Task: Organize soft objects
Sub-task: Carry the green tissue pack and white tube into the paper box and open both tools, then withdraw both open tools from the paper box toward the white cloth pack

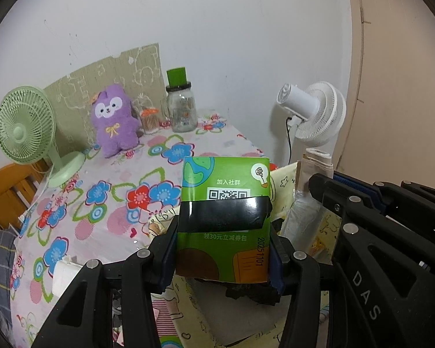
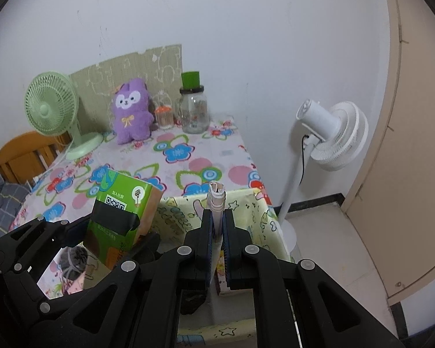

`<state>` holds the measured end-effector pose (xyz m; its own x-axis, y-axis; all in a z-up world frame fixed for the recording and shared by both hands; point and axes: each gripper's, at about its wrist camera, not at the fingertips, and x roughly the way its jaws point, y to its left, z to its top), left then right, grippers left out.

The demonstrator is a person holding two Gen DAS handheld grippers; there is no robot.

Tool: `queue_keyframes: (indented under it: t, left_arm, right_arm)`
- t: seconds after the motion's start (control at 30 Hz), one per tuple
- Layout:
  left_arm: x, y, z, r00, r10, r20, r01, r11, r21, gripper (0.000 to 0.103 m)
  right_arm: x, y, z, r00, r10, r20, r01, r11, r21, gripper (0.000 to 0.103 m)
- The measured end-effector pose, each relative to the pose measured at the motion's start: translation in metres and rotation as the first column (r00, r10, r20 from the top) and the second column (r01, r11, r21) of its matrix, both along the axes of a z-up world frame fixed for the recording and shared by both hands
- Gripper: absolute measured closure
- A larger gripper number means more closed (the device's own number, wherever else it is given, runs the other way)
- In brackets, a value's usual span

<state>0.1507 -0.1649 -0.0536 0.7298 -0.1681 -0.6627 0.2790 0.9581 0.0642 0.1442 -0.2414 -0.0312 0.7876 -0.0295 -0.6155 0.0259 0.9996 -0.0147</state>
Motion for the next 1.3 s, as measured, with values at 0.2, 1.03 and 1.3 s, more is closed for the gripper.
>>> queue_keyframes:
  t: [0.2, 1.03, 1.3]
  left_arm:
    - [0.011, 0.0, -0.015, 0.999, 0.011, -0.044, -0.011, 1.0, 0.009, 0.036]
    - [0.0, 0.001, -0.007, 0.999, -0.023, -0.024, 0.024, 0.999, 0.026, 0.015]
    - [-0.008, 0.011, 0.003, 1.0, -0.013, 0.011, 0.013, 1.0, 0.028, 0.01]
  right_arm:
    - [0.014, -0.001, -0.017, 0.998, 0.009, -0.063, -0.009, 1.0, 0.014, 0.093]
    - [0.012, -0.001, -0.018, 0.997, -0.056, -0.045, 0.058, 0.997, 0.045, 0.018]
    - [0.001, 0.01, -0.006, 0.998, -0.065, 0.002, 0.065, 0.997, 0.032, 0.01]
